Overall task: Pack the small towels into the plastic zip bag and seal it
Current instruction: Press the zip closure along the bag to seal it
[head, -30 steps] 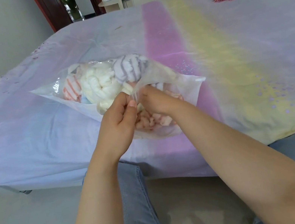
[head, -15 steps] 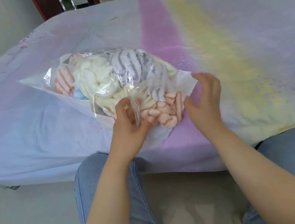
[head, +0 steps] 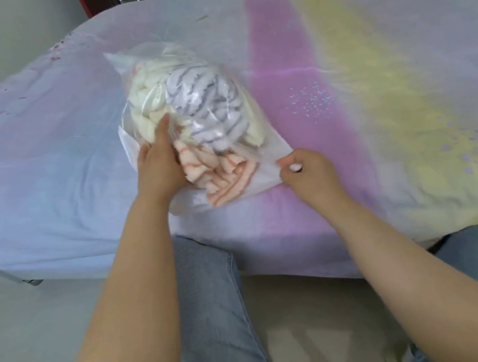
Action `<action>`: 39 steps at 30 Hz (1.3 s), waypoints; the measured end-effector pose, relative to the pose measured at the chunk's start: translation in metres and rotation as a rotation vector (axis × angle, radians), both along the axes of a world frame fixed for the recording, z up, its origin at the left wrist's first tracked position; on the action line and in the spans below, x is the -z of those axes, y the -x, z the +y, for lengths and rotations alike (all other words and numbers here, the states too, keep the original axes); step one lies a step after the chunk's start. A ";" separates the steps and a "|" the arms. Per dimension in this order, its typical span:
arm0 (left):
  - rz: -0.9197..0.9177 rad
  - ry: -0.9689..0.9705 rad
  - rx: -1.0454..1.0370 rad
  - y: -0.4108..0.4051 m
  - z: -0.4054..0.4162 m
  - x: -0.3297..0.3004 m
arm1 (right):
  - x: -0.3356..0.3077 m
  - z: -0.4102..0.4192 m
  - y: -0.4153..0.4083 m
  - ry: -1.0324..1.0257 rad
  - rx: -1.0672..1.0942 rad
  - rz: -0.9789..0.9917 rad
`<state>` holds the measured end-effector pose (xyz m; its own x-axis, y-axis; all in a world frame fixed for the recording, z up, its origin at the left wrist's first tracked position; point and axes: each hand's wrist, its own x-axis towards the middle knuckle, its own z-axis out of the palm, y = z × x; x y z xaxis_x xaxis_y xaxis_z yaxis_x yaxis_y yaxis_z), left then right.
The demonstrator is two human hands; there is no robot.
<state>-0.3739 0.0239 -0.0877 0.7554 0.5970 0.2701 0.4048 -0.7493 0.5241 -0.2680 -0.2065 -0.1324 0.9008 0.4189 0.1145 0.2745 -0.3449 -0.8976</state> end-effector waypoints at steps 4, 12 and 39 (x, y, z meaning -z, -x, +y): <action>-0.045 -0.068 -0.038 0.028 0.003 -0.015 | -0.002 0.024 0.039 -0.103 -0.098 0.140; -0.092 -0.029 -0.156 0.050 -0.081 0.041 | -0.007 0.016 0.028 -0.401 -0.042 0.497; -0.015 0.347 -0.112 0.010 -0.029 0.050 | -0.009 0.016 0.037 -0.209 -0.190 0.677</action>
<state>-0.3842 -0.0053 -0.1375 0.6776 0.7338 0.0481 0.4643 -0.4777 0.7458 -0.3051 -0.1901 -0.1237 0.7161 0.6057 -0.3469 -0.3257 -0.1496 -0.9335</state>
